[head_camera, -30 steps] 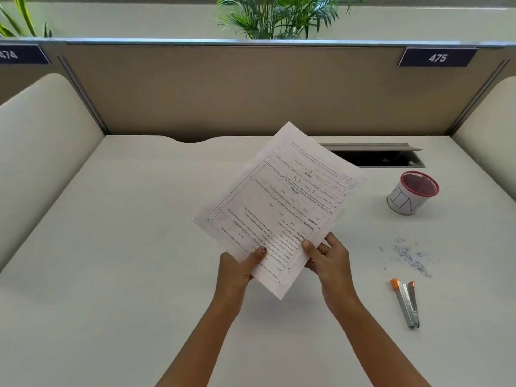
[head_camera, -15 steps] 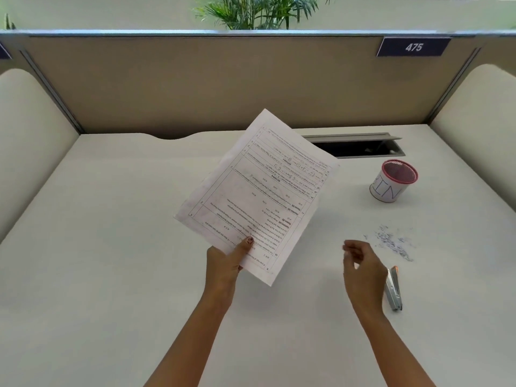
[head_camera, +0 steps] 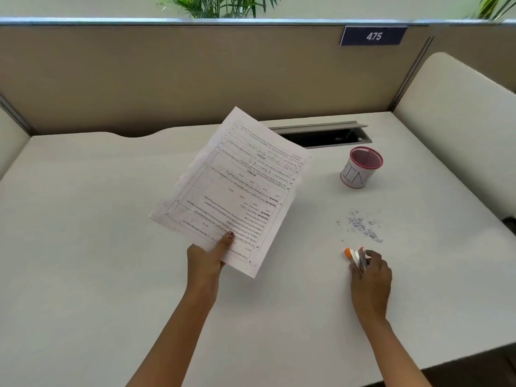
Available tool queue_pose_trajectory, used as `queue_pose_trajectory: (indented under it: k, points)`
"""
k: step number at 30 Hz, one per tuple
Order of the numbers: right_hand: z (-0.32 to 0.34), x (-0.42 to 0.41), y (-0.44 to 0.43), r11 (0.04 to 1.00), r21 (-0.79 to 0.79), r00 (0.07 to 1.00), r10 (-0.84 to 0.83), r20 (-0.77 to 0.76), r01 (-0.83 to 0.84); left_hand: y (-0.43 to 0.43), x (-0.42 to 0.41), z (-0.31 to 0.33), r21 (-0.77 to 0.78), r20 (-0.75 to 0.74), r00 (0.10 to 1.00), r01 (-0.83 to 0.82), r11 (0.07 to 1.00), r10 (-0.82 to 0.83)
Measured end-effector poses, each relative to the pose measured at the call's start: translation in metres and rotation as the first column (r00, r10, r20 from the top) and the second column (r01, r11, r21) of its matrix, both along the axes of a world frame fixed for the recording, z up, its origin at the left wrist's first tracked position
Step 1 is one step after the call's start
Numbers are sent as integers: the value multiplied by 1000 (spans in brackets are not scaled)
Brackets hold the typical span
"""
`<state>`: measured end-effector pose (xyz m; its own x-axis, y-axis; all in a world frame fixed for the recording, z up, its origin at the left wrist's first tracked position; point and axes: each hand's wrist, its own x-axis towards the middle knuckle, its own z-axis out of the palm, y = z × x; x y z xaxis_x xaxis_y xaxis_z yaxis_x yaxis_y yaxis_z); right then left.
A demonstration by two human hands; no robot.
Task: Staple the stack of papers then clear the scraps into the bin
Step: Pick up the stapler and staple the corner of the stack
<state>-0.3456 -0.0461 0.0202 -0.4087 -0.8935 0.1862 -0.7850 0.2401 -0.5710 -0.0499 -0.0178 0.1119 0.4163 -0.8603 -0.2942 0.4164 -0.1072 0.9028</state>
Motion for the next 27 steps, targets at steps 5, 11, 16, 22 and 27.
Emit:
queue_pose_trajectory:
  k: [5,11,16,22,27]
  points:
    - [10,-4,-10,998,60,968,-38,249,24,4,1,-1,15,-8,1000,-20,1000,20]
    - [43,11,-6,940,199,244,-132,961,-277,5,5,4,-16,-27,999,-37,999,36]
    - [74,46,7,777,107,-17,-150,989,-621,4,7,10,-34,-49,996,-76,997,74]
    - [112,84,20,538,39,77,48,996,-842,4,7,21,-44,-81,987,-143,989,139]
    - [141,116,29,498,129,291,262,920,-857,7,5,31,-41,-52,976,-214,976,212]
